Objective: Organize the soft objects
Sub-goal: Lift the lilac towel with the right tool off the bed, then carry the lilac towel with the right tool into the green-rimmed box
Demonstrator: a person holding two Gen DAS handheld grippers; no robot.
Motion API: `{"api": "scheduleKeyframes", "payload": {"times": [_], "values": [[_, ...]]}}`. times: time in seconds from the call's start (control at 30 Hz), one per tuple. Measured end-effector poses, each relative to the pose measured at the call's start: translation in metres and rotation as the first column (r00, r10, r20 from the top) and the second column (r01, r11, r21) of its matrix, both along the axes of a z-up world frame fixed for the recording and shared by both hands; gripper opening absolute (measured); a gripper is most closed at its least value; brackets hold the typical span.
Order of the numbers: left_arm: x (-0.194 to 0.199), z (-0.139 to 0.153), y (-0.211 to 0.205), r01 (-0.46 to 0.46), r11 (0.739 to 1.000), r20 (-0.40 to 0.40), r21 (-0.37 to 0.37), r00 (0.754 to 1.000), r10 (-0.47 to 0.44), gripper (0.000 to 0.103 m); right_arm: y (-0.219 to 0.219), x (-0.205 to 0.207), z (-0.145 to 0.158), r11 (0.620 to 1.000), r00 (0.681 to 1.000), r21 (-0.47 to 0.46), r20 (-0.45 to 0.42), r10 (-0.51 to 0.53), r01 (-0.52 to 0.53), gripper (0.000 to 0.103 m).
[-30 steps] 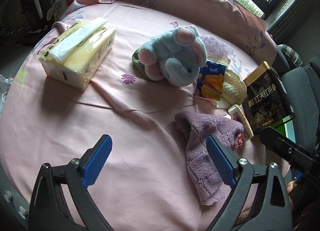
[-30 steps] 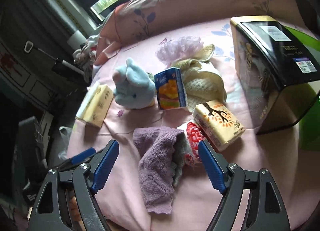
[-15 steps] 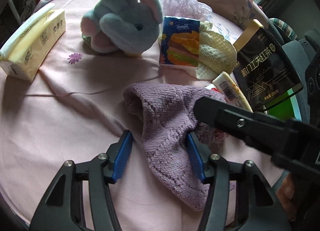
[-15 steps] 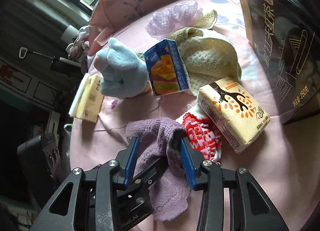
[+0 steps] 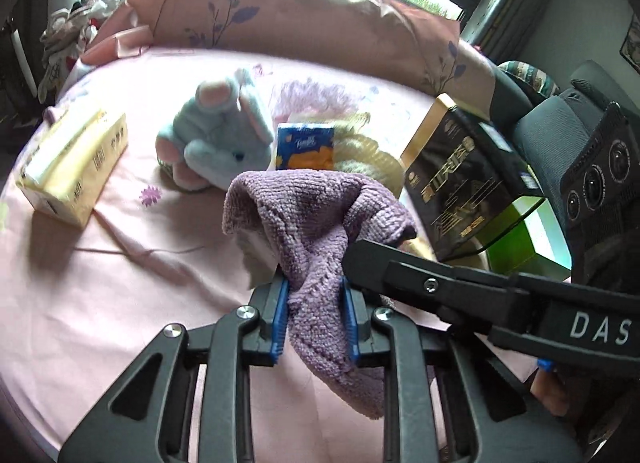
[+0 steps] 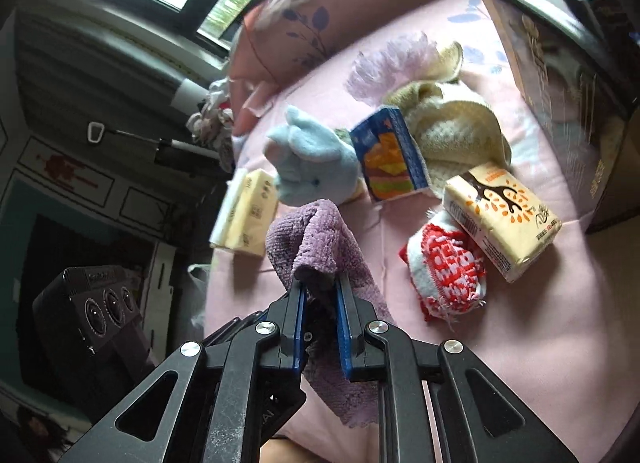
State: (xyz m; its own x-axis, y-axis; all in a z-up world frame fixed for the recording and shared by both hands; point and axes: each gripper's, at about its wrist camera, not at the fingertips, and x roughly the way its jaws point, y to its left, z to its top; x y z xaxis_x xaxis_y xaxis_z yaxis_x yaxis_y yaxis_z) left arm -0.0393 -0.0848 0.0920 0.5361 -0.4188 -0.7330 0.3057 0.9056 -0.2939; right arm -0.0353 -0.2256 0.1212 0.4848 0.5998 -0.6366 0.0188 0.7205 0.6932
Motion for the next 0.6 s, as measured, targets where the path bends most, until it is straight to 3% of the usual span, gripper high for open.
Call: {"api": "scheduleKeyframes", "payload": {"times": [0.27,0.43,0.6], "values": [[-0.021,0.071,-0.039,0.058,0.998,0.186,-0.001,0.981,-0.056,0.02,-0.033,-0.031,0.075,0.996,0.979,0.001,0.185,-0.091,0.092,0.017],[-0.023,0.109,-0.084,0.149,0.989,0.274,-0.011,0.951,-0.14,0.02,-0.074,-0.047,0.117,0.979,0.937,-0.009,0.292,-0.191,0.202,0.017],[-0.023,0.128,-0.143,0.233,0.972,0.322,0.008,0.92,-0.223,0.02,-0.128,-0.059,0.136,0.945,0.889,-0.012,0.343,-0.304,0.327,0.017]]}}
